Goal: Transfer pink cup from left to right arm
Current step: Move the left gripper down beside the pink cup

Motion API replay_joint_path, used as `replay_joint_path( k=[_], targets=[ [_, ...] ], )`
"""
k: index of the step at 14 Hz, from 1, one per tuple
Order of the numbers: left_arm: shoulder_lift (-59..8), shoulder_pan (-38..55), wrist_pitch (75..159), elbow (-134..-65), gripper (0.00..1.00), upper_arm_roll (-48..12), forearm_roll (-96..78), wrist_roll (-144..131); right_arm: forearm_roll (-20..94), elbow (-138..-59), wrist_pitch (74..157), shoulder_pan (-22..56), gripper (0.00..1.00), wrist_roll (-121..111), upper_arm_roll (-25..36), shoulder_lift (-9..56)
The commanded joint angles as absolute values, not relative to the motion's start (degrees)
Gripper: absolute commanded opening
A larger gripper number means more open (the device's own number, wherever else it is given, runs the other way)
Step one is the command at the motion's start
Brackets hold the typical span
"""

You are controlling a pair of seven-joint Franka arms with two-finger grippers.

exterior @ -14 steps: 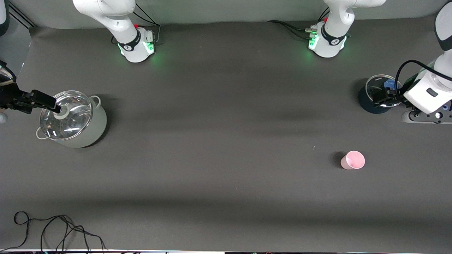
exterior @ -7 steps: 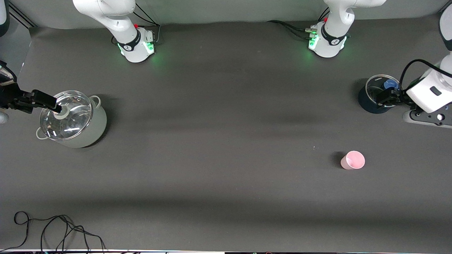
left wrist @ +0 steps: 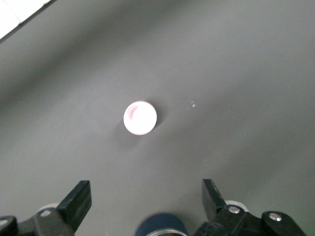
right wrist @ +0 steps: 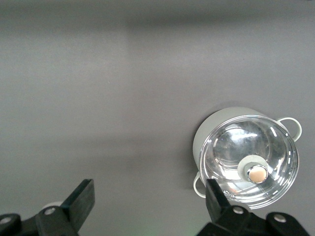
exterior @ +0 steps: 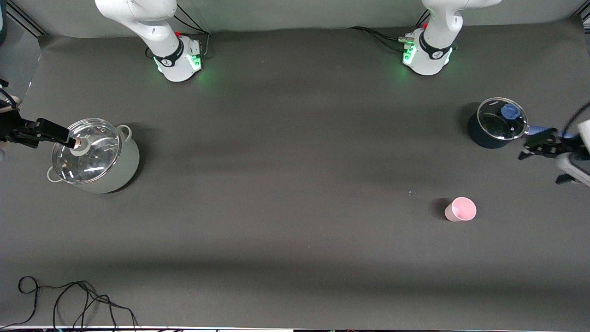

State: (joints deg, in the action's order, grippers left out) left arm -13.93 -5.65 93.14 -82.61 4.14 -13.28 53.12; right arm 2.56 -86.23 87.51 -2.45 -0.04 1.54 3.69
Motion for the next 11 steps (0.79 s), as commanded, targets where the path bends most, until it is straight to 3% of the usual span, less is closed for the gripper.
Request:
replay_joint_path(
  k=[1,11],
  targets=[
    [-18.7,-13.5,92.3,-81.1,1.00,3.9,-24.2,70.8,3.6,-85.8,86.7,-2.5,1.00,0.0,1.7,3.8],
    [-37.0,-28.8,85.8,-84.1,1.00,3.8,-46.8,113.7,3.6,-85.8,86.7,-2.3,1.00,0.0,1.7,3.8]
  ],
)
